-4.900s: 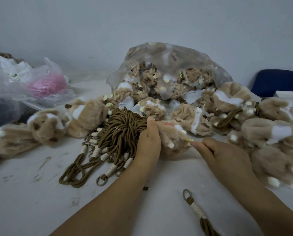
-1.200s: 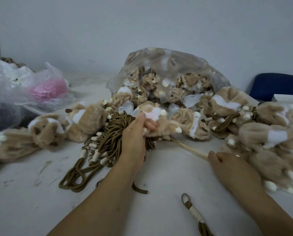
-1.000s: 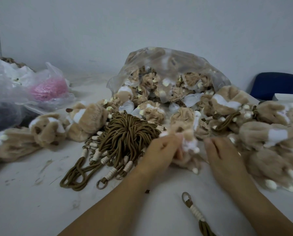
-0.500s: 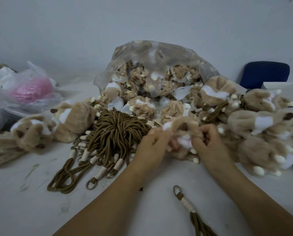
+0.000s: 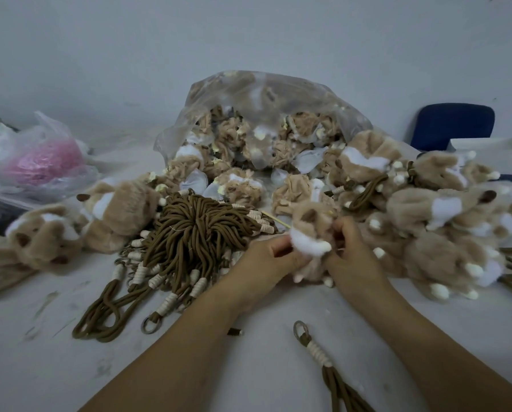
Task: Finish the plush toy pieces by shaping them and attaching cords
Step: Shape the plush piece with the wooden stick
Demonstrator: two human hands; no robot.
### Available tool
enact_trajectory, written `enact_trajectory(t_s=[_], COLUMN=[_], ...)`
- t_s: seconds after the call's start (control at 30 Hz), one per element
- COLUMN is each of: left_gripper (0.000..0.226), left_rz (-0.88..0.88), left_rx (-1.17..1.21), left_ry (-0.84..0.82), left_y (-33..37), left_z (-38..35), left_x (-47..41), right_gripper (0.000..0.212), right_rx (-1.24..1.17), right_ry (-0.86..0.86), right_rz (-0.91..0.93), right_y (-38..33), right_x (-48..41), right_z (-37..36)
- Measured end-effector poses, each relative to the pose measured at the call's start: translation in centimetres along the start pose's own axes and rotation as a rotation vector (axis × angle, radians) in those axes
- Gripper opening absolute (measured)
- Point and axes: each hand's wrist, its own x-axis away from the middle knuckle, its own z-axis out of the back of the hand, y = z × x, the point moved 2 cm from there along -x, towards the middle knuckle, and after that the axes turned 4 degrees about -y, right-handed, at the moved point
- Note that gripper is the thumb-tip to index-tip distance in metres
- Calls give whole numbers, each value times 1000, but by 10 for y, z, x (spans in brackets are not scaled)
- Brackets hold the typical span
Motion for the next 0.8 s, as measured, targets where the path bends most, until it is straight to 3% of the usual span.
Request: enact_trajectory(t_s=[0.1,0.23,0.37,0.57,0.67,0.73,0.8], left_gripper=[27,18,12,27,16,14,24], left_rz=[-1,-10,9,48,-149,-290,-218], left_rx=[27,-20,-23,109,-235,-379,-383], left_ry=[84,70,259,392,456,386,276], left_y=[0,-2,-5,-4,4,10,9], left_z=[0,0,10,16,12,4,-4], left_x=[-1,-1,-5,-6,0,3,1], right_gripper=[20,22,26,25,27,25,22], right_rx=[69,51,47,16,24,58,116], right_ry=[-10,-20,121,177,143,89,38], right_rz=[11,14,48,70,69,97,147], right_y=[-1,-4,-5,-9,-12,-14,-15], right_x=[0,1,-1,2,3,4,6], right_z=[-1,-3,4,5,3,0,-5])
